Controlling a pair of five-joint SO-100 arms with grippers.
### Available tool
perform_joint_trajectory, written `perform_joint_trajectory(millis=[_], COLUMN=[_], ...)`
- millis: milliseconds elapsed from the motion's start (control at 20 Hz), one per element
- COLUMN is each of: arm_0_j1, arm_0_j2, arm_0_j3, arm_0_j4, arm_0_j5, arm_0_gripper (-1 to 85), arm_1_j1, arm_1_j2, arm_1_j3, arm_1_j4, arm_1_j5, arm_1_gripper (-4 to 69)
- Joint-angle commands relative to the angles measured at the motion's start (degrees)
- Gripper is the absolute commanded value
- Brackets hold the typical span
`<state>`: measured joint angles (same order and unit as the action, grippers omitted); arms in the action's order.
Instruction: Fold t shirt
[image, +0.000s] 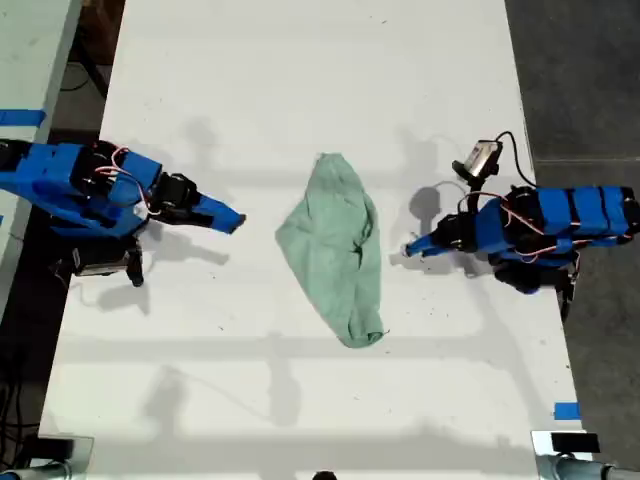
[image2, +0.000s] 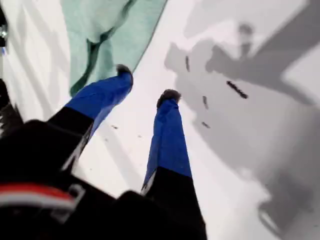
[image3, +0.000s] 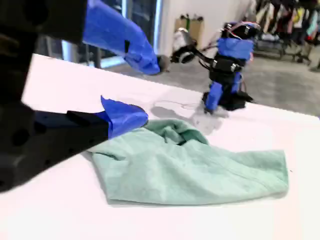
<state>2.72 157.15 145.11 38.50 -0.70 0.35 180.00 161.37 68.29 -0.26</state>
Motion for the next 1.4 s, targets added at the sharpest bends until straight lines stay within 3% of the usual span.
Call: perform_joint_trajectory(millis=[0, 300, 600, 800, 850, 900, 1350], arm_0_j1=[3.1, 6.2, 5.0, 7.0, 6.4, 5.4, 1.8], arm_0_j2=[-54.9, -96.9, -97.6, -91.8, -91.7, -92.5, -97.9], arm_0_j3=[-39.6, -87.5, -87.5, -86.2, -86.1, -86.1, -87.7], arm_0_j4=[6.3, 25.0, 25.3, 25.4, 25.7, 25.7, 23.2], arm_0_j5=[-3.1, -8.2, -13.9, -20.4, -21.6, -22.3, -24.8], arm_0_gripper=[17.4, 18.5, 21.4, 20.4, 20.3, 20.3, 20.1], arm_1_j1=[-5.4, -10.2, -12.0, -12.6, -12.7, -12.8, -13.4], arm_1_j2=[-21.4, -61.3, -82.3, -84.6, -85.0, -85.6, -90.6], arm_1_j3=[-13.4, -40.1, -58.2, -59.5, -59.4, -59.4, -62.2], arm_1_j4=[-7.0, -10.0, -6.6, -5.1, -5.4, -5.7, -5.4], arm_1_j5=[3.2, 2.3, -0.2, 0.7, 0.8, 0.8, 0.3], arm_1_gripper=[19.4, 19.8, 20.1, 19.9, 15.2, 1.8, 1.3])
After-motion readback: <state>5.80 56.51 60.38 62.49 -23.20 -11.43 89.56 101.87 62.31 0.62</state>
